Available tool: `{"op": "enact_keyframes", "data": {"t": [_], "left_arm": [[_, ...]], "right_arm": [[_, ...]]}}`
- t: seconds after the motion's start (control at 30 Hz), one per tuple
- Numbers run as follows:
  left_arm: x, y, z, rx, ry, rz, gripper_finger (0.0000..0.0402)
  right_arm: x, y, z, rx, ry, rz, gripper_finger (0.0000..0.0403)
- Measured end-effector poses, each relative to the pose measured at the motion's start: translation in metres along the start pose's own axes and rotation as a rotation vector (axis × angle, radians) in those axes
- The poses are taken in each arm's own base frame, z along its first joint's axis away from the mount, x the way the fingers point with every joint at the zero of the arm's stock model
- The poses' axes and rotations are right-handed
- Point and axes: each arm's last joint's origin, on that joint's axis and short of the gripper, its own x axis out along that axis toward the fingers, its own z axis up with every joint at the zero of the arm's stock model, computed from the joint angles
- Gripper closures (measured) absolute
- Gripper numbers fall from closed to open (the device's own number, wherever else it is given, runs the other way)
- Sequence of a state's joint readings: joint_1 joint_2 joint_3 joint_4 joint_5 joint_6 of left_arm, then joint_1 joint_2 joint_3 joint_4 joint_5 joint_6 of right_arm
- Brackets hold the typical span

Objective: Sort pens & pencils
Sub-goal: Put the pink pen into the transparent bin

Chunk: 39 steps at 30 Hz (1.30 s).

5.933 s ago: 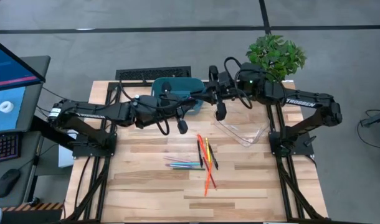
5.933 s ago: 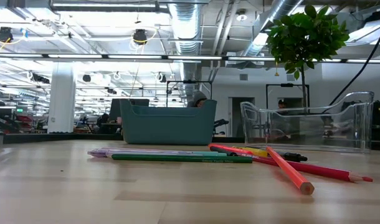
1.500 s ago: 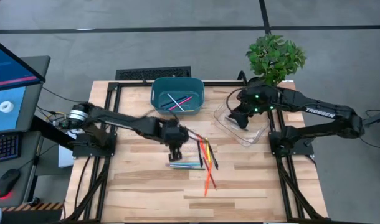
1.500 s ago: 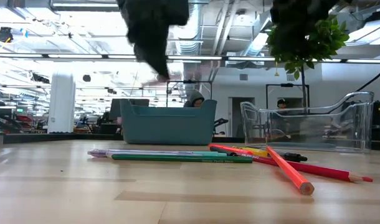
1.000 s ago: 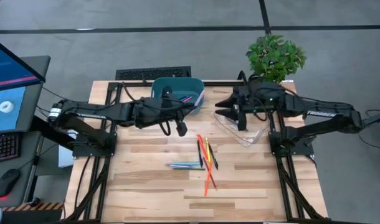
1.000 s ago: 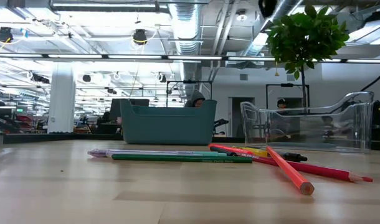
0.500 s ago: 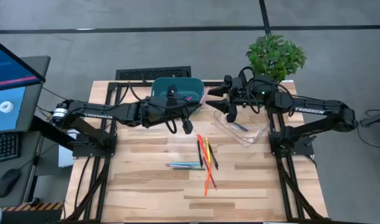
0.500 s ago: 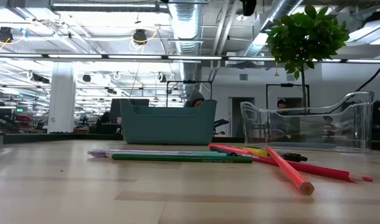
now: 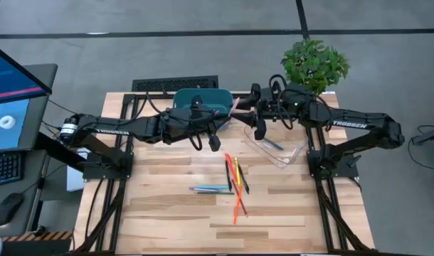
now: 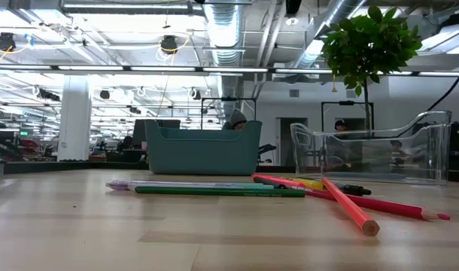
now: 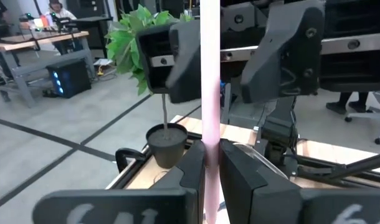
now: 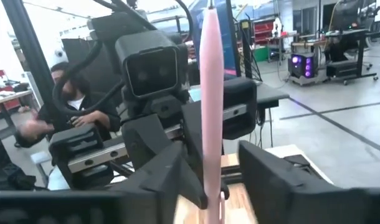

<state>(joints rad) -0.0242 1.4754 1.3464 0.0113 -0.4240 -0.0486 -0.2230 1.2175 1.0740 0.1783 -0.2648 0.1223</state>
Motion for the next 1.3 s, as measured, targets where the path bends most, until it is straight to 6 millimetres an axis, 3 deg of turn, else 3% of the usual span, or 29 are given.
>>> {"op": "enact_keyframes", "data": {"t": [0.17, 0.23, 0.57, 0.8, 0.93, 1.07, 1.3], "left_arm": [[0.0, 0.0, -0.001, 0.003, 0.006, 0.006, 0.0379], [0.001, 0.002, -0.001, 0.003, 0.006, 0.01, 0.0379], [0.001, 0.003, -0.003, -0.004, 0.025, 0.014, 0.0372], [0.001, 0.005, -0.01, -0.04, 0.104, -0.002, 0.03], [0.0, 0.005, -0.017, -0.039, 0.17, 0.012, 0.0256], [-0.002, 0.007, -0.024, -0.07, 0.25, 0.031, 0.0233], [-0.004, 0.008, -0.031, -0.087, 0.312, 0.046, 0.0238]], "right_arm": [[0.0, 0.0, 0.0, -0.04, -0.001, 0.002, 0.0352], [0.0, 0.0, 0.0, -0.061, -0.001, 0.004, 0.0379], [-0.002, -0.002, 0.002, -0.026, 0.026, -0.062, 0.0378], [-0.02, -0.009, 0.025, -0.091, 0.176, -0.271, 0.0378], [-0.033, -0.011, 0.025, -0.014, 0.389, -0.349, 0.0378], [-0.049, -0.015, -0.004, 0.083, 0.7, -0.462, 0.0378], [-0.074, -0.017, -0.084, 0.289, 1.102, -0.566, 0.0378]]}}
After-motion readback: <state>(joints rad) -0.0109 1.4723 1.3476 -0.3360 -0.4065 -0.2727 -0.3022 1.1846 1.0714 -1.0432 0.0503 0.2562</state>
